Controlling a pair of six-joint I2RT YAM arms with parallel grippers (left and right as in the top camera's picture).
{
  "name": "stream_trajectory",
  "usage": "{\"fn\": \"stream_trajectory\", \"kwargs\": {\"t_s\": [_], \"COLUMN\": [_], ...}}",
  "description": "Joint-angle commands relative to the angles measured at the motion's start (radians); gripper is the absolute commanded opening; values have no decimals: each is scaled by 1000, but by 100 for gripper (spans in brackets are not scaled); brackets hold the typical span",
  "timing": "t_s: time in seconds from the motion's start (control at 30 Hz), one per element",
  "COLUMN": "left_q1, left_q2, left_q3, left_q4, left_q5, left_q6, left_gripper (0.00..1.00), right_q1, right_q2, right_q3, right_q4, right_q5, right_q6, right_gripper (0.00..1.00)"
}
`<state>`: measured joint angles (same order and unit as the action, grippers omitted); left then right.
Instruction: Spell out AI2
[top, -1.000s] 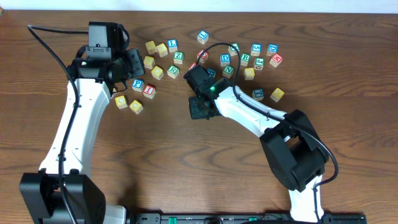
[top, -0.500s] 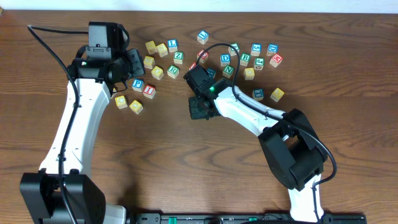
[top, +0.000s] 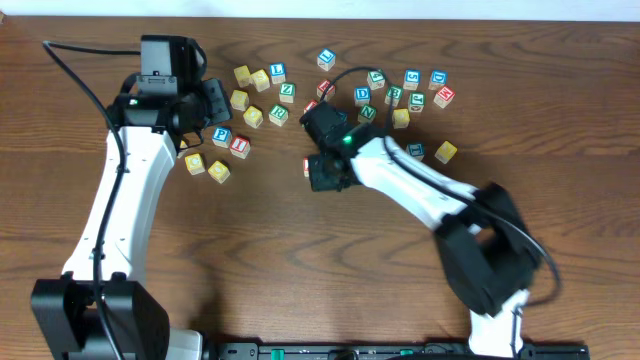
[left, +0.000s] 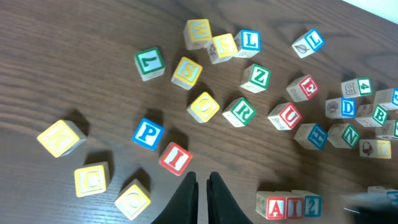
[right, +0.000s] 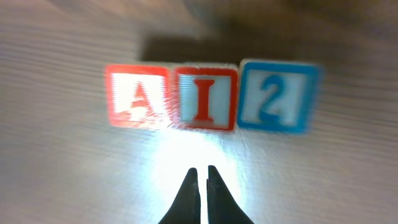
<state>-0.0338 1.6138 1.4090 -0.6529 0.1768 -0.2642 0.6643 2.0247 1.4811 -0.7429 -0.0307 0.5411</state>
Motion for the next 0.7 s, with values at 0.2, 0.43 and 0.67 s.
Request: {"fn": "stream_trajectory", "kwargs": {"t_s": [0.2, 0.43, 0.67], "left_q1": [80, 92, 92], "left_q2": [-158, -176, -175], "left_q3": [42, 39, 16], "left_q4": [-15, -52, -103], "left_q5": [-13, -13, -13], "left_q6": [9, 9, 9], "left_gripper": [27, 78, 98], "right_q1": [-154, -356, -490], "right_q2": [-407, -568, -693], "right_q3": [19, 19, 19], "right_q4": [-121, -248, -330], "right_q5": [74, 85, 85], "right_q6": [-22, -80, -94], "right_gripper": [1, 17, 63]}}
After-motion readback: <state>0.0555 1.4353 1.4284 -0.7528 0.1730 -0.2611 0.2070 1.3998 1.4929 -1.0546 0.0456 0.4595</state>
